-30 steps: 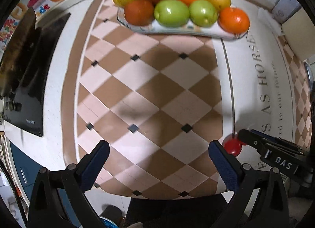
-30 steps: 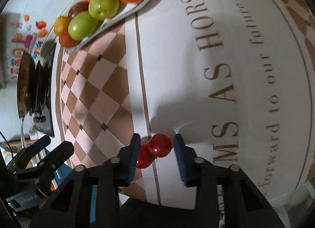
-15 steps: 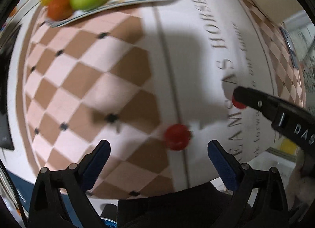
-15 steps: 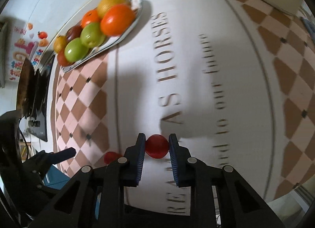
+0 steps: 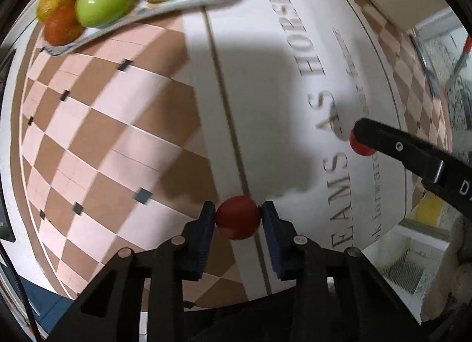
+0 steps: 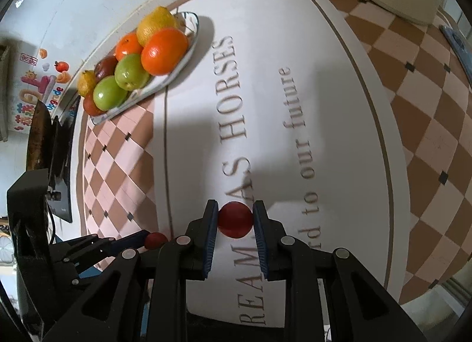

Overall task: Organize fruits
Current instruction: 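Place both cherry tomatoes onto the floral plate and open both tools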

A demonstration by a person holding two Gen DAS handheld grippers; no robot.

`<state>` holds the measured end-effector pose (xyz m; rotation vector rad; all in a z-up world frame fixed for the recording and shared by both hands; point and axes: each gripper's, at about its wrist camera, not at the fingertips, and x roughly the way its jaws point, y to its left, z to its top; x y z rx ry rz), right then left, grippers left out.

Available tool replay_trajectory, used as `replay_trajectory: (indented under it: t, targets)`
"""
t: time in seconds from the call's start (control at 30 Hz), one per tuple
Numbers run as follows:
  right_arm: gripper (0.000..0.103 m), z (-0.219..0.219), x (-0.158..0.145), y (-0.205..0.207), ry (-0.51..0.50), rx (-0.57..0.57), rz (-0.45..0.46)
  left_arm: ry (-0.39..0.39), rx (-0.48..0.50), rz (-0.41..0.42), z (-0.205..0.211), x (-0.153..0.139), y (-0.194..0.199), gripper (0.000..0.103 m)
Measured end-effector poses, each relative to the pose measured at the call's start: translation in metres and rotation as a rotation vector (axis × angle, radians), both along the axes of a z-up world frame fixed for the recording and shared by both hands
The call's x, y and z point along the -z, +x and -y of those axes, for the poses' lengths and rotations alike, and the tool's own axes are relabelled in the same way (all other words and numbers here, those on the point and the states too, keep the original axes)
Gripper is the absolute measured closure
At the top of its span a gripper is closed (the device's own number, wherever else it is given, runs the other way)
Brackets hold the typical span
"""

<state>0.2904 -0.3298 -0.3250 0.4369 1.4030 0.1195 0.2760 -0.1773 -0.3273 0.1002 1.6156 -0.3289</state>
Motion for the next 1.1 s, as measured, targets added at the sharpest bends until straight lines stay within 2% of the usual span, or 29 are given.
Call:
replay_trajectory:
  t: [0.17,0.33,0.43,0.57,0.73,0.97,1.1]
  targets:
    - [0.077,-0.006,-0.012,0.016,0.034,0.009,0.046,-0.093,-0.166,0.017,-0.042,-0.026,0.030,0.073]
    - [0.077,-0.023,-0.018,0.039,0.152,0.027,0.100,-0.234,-0.363,0.020,-0.086,-0.052,0.078,0.073]
    - [0.077,-0.038,-0.017,0.061,0.241,0.041,0.145,-0.315,-0.461,0.016,-0.115,-0.050,0.113,0.073]
    - [0.077,-0.063,-0.017,0.093,0.306,0.025,0.206,-0.369,-0.539,0.019,-0.132,-0.049,0.154,0.073]
    - [0.077,-0.084,-0.007,0.120,0.293,-0.012,0.222,-0.367,-0.582,0.017,-0.138,-0.040,0.178,0.073]
    - [0.076,-0.089,0.005,0.133,0.219,-0.037,0.208,-0.302,-0.552,0.025,-0.130,-0.030,0.182,0.073]
    - [0.068,-0.086,0.013,0.134,0.206,-0.034,0.187,-0.280,-0.547,0.027,-0.125,-0.023,0.183,0.071]
